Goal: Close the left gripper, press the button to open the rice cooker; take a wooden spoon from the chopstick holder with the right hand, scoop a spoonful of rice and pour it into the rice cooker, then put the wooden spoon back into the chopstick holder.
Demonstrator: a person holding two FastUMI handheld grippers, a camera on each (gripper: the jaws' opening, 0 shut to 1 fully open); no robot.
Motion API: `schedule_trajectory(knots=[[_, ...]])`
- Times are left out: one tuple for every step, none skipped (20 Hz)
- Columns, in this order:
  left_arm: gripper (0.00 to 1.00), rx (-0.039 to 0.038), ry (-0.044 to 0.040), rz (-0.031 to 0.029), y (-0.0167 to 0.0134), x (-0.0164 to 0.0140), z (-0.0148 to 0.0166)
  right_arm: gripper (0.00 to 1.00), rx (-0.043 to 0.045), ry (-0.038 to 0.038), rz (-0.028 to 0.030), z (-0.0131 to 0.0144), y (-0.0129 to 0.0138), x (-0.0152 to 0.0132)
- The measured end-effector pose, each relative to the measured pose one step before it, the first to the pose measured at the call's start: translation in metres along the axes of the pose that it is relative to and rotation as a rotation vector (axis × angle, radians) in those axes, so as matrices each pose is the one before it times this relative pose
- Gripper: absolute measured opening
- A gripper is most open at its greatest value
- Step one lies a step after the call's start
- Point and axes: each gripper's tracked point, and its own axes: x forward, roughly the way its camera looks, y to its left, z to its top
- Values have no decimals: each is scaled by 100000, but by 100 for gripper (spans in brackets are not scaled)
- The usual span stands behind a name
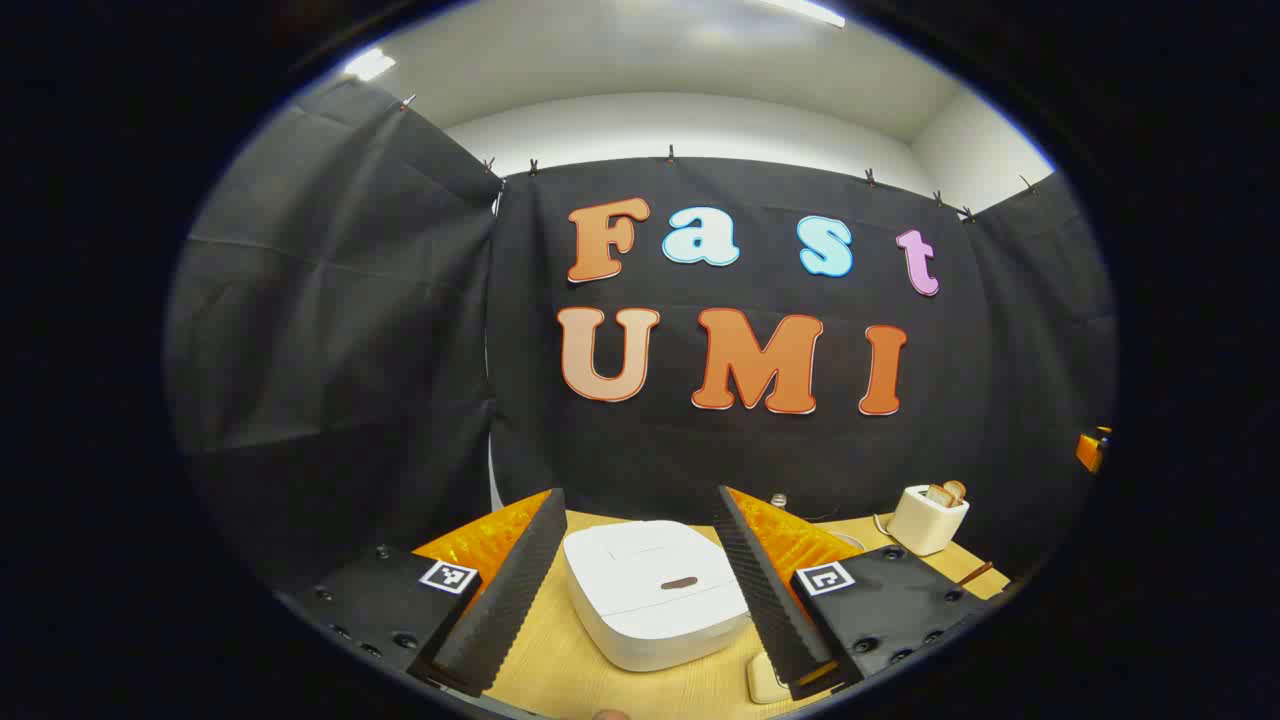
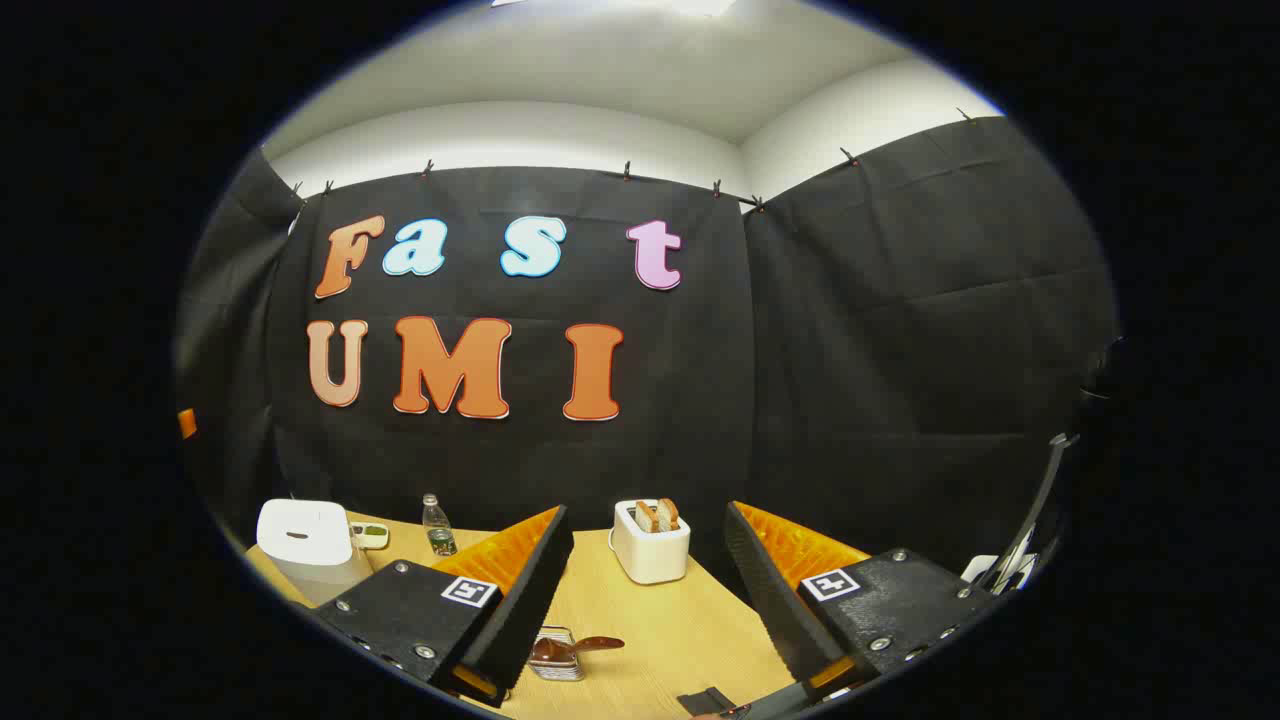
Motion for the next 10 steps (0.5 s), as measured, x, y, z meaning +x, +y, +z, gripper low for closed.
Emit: schedule_trajectory(knots=[[100, -25, -21, 420, 84, -66, 71, 95, -745, 191, 409, -9, 225, 169], [100, -98, -116, 356, 48, -54, 5, 95, -803, 147, 359, -129, 60, 50], [100, 31, 146, 174, 163, -56, -44, 95, -614, 140, 314, -35, 140, 70], [100, 196, 436, 206, 176, 121, 18, 95, -390, 62, 346, 7, 199, 32], [100, 190, 288, 567, 184, -50, -145, 95, -259, 47, 430, 21, 179, 47], [100, -182, -553, 358, 287, -234, 126, 95, -210, 155, 472, -18, 185, 26], [100, -137, -147, -22, -4, 0, 99, 95, -175, 237, 397, -48, 100, 19], [100, -5, -33, 11, 70, 64, 105, 95, -168, 10, 217, 27, 81, -22], [100, 135, -165, -12, 70, -17, -95, 95, -221, -57, 53, 49, -12, -26], [100, 101, -15, 27, 61, -35, 0, 95, -164, -11, -412, -18, -167, 110]])
